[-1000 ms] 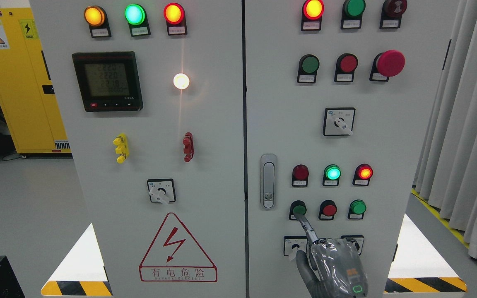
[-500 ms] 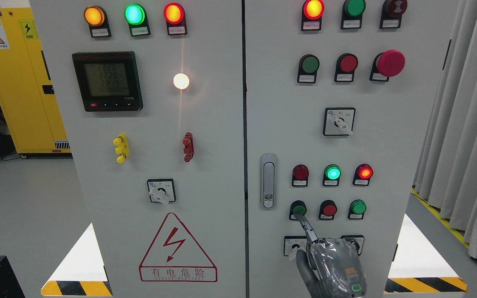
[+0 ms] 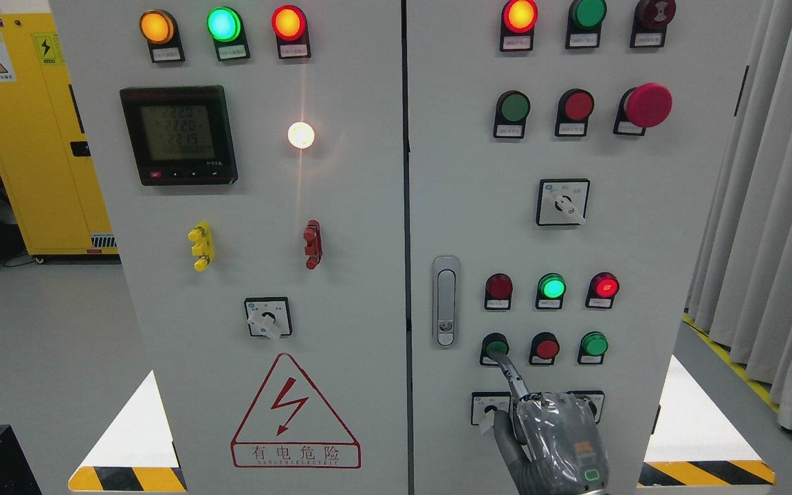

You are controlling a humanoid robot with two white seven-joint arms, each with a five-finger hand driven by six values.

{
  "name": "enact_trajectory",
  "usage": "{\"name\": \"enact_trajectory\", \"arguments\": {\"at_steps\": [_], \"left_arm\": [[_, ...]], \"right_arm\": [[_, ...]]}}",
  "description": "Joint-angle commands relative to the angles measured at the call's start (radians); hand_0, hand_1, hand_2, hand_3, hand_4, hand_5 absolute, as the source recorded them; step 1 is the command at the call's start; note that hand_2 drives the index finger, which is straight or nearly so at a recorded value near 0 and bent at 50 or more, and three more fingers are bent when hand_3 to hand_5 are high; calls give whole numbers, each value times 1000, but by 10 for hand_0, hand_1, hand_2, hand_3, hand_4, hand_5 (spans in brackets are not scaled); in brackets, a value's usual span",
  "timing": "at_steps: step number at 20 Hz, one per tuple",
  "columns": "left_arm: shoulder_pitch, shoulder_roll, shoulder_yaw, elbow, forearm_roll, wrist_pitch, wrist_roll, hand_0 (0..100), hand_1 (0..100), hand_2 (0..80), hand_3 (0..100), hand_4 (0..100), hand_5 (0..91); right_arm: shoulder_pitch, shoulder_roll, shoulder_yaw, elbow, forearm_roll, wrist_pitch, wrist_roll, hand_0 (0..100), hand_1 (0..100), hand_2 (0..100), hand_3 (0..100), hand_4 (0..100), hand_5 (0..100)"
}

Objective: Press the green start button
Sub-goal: 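Press the green button inward with the right hand's extended finger, then release the green button and lower the right hand away from the cabinet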

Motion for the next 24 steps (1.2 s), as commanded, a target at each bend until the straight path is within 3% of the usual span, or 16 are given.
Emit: {"name": "enact_trajectory", "arguments": {"at_steps": [1,14,24], "left_arm": [[0,0,0,0,0,0,0,120,556,0,0,0,0],[0,0,0,0,0,0,0,120,556,0,0,0,0],[1,0,0,0,0,0,0,120,556,0,0,0,0]], "right_arm": [[-8,0,-3,21,-2,2,1,840,958,46,1000,1000,1000],[-14,0,-8,43,-5,2,1,865,962,55,1000,1000,1000],[-2,2,-3,-37,-20,-1,-7,874,961,68,1000,1000,1000]]}}
